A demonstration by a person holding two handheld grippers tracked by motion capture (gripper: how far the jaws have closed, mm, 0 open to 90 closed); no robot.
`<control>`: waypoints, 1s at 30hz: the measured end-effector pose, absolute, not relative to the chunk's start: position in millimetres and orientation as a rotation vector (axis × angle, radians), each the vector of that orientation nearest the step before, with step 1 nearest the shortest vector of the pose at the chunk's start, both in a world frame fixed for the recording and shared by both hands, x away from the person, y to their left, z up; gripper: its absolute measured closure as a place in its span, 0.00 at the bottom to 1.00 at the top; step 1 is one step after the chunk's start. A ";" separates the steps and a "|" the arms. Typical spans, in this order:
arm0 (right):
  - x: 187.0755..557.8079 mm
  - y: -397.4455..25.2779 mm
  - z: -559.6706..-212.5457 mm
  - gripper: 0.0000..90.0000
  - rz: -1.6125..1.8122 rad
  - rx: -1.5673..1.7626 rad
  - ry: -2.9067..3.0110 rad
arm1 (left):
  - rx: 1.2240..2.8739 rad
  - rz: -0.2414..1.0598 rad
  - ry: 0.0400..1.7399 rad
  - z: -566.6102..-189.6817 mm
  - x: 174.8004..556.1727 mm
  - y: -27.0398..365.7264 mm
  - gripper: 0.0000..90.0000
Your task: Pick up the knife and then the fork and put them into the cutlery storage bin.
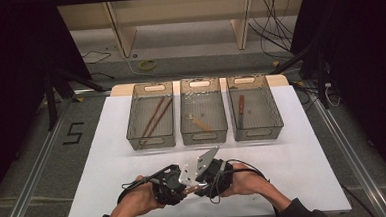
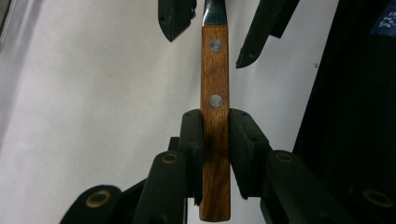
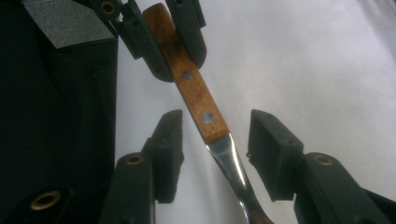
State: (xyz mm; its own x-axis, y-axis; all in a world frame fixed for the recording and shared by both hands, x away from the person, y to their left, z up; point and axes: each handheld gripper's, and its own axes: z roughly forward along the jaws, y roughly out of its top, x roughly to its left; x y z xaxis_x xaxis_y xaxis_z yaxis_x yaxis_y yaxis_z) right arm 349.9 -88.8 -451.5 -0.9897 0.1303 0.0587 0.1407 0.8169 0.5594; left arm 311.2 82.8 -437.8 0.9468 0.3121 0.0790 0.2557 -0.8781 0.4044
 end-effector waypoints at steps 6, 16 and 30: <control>347.6 -86.8 -454.8 0.73 -0.900 -0.189 -2.977 | 2.702 0.192 0.389 -437.1 310.0 81.4 0.84; 343.9 -86.9 -456.2 0.83 -0.873 -0.104 -2.975 | 2.722 0.192 0.292 -440.1 309.9 81.9 0.82; 342.1 -85.4 -455.7 0.87 -0.828 -0.135 -2.961 | 2.669 0.208 0.346 -440.0 312.2 83.4 0.75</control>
State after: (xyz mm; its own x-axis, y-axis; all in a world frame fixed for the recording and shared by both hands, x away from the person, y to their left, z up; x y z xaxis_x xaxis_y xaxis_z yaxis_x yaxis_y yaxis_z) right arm 342.1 -85.4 -455.7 -0.9941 0.0673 0.0852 0.1018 0.8514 0.5146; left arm 312.2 83.4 -440.0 0.9574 0.2742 0.0904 0.2083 -0.8727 0.4416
